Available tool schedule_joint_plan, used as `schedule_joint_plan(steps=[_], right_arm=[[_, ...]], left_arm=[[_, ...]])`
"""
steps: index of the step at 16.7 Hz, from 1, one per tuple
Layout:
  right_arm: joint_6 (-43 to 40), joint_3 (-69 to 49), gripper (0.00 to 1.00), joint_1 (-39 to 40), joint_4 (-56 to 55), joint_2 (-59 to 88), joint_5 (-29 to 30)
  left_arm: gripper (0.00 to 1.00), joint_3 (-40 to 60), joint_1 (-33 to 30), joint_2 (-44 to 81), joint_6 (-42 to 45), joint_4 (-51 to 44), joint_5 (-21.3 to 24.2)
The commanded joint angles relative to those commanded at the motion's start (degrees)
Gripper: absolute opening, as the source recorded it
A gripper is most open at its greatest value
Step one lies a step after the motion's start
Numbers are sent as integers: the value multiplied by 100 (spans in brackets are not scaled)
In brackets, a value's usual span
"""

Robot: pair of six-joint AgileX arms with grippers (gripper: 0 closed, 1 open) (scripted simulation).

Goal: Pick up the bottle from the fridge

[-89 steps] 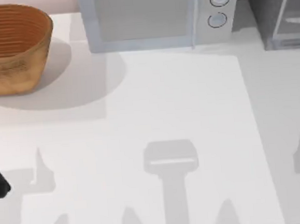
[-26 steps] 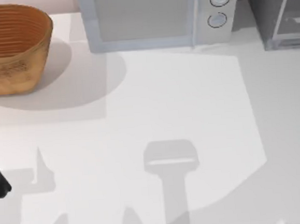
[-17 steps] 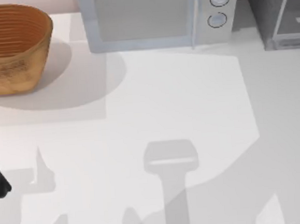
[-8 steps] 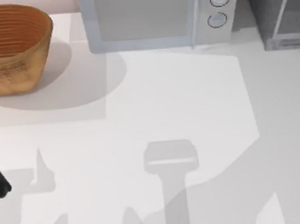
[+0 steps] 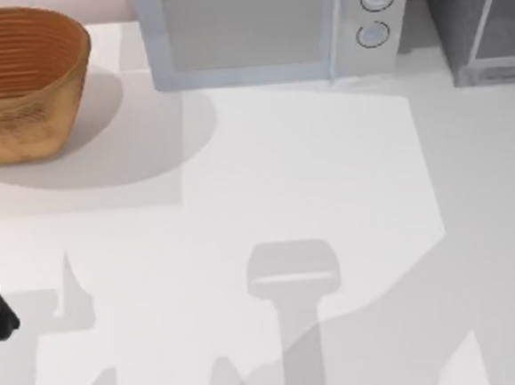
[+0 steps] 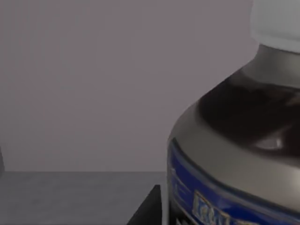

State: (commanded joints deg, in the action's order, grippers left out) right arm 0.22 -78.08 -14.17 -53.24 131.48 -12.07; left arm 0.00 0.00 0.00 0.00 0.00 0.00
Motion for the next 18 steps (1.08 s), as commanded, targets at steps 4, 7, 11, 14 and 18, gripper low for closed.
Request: schedule_joint_plan(steps=[4, 7, 11, 14, 18], right_arm=[[0, 0, 0, 0, 0, 0, 0], [8, 3, 0, -18, 0, -9, -2], [5, -89, 0, -20, 339, -253, -2], [11, -176, 0, -19, 657, -462, -7], [15, -261, 0, -19, 889, -635, -11]], left_arm=[[100, 0, 0, 0, 0, 0, 0], [100, 0, 0, 0, 0, 0, 0], [100, 0, 0, 0, 0, 0, 0], [100, 0, 0, 0, 0, 0, 0], [100, 0, 0, 0, 0, 0, 0]])
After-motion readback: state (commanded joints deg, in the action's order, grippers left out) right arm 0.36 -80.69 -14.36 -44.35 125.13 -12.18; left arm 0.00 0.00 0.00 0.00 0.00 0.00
